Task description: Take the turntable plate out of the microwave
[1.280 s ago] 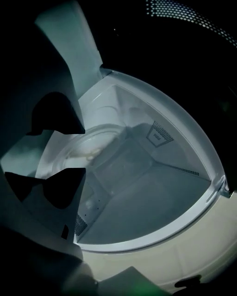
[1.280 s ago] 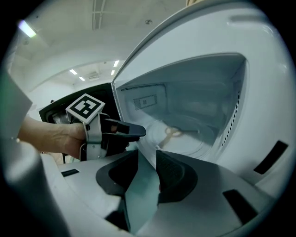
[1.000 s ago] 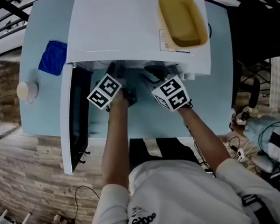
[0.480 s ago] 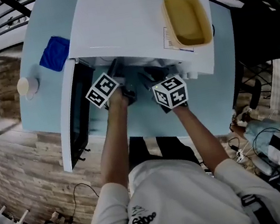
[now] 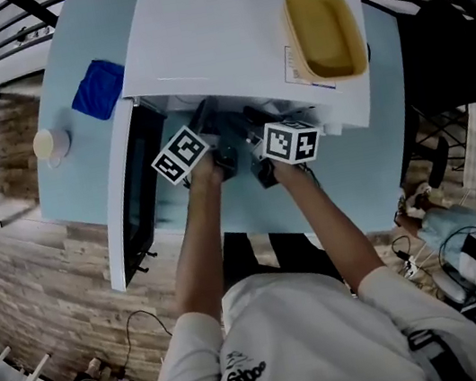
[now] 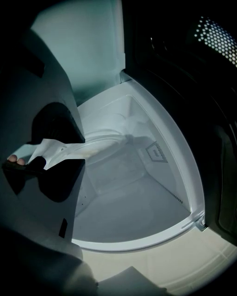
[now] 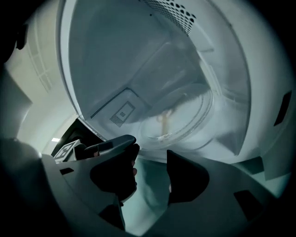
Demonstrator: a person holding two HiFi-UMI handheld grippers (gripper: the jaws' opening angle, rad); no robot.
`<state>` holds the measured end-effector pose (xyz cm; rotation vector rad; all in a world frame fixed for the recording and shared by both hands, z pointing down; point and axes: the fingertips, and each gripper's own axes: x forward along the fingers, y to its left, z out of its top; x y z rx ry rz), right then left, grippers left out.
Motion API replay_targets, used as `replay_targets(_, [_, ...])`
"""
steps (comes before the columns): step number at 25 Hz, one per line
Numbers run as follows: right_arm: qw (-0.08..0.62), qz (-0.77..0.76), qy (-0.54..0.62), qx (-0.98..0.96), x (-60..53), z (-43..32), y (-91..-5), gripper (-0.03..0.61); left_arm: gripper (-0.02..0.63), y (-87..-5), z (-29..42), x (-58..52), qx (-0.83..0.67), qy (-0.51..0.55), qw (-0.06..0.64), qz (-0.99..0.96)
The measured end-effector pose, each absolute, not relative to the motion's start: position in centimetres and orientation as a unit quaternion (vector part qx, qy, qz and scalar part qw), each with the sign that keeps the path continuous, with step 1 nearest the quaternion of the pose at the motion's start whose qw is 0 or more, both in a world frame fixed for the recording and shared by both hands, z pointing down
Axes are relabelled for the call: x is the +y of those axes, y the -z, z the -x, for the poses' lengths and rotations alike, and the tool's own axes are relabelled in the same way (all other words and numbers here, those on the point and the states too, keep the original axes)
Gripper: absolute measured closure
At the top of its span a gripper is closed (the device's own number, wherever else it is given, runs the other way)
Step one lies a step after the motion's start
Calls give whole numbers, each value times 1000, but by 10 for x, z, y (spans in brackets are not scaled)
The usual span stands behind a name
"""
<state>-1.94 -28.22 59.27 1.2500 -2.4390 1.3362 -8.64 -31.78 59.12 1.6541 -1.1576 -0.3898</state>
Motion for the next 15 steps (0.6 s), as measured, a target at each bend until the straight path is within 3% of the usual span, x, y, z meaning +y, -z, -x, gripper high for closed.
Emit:
replay_targets(6, [33, -442, -421, -791, -289, 18, -593, 370, 505, -587, 87, -317, -480, 170, 508, -695])
replay_targets(8, [22, -454, -425, -783, -291, 16, -593, 379, 589, -573, 85, -320, -472, 187, 488, -710])
replay_targets(15, [-8, -453, -425, -784, -290, 20, -590, 377, 586, -568, 83, -319, -488, 143, 465, -725])
